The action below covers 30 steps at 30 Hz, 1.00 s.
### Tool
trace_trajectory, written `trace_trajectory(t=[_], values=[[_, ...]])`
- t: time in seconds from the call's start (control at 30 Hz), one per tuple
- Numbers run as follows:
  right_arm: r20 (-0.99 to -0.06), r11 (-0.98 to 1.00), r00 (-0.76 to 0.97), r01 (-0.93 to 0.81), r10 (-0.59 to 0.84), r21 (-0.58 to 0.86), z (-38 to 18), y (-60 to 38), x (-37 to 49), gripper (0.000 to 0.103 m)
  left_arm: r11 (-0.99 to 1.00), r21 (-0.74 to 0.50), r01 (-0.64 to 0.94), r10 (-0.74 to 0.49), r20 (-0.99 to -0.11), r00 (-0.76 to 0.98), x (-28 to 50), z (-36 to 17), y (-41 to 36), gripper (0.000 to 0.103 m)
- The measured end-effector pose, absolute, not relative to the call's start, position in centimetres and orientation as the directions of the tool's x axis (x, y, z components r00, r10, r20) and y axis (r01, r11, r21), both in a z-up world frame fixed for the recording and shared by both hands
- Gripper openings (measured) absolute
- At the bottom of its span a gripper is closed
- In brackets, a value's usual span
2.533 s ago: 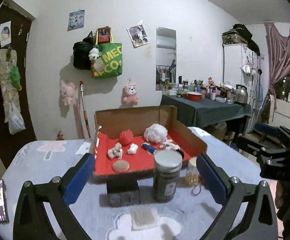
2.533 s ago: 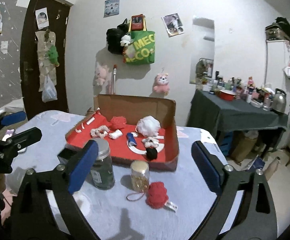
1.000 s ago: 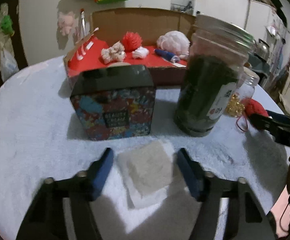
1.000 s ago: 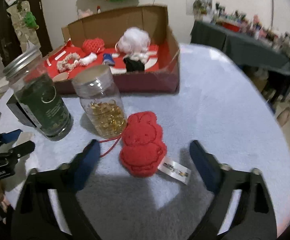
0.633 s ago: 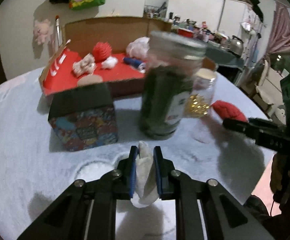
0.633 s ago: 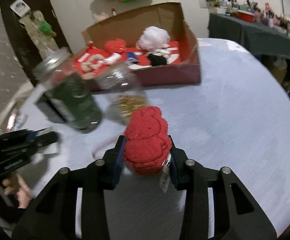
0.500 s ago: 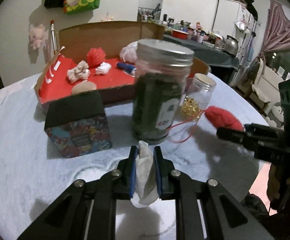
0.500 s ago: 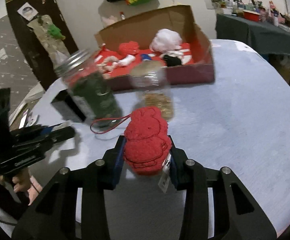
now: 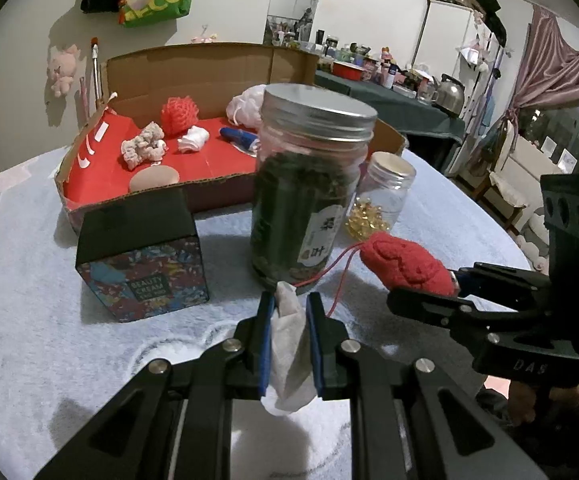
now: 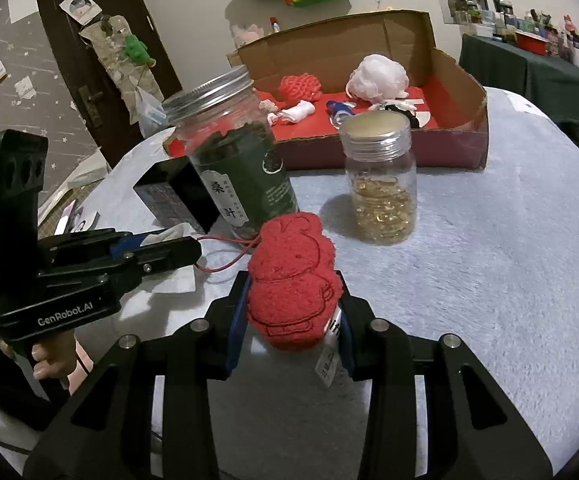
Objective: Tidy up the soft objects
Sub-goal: 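Grasp the white square pad with the left gripper while the right grasps the red knit bunny, then lift the white pad and red bunny and carry both over the red box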
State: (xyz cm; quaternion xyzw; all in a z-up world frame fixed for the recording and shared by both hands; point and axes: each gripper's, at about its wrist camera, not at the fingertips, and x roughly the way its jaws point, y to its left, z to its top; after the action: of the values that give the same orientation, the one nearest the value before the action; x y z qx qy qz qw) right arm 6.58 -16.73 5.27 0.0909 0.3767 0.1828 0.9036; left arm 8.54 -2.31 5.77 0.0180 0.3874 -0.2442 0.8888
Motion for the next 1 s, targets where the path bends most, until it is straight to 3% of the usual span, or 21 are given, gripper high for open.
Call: trace_trajectory(t=[0.67, 1.0], values=[[-0.671, 0.928, 0.644, -0.213, 0.369, 0.306, 5.1, -22.4, 6.1, 0.036, 0.907, -0.135, 0.400, -0.371, -0.708, 0.601, 8.1, 6.0, 3.1, 0.016], [-0.694, 0.930, 0.620, -0.211, 0.366, 0.302, 4.6, -25.9, 7.3, 0.036, 0.926, -0.058, 0.372, -0.296, -0.724, 0.623, 9.2, 5.9, 7.3, 0.016]])
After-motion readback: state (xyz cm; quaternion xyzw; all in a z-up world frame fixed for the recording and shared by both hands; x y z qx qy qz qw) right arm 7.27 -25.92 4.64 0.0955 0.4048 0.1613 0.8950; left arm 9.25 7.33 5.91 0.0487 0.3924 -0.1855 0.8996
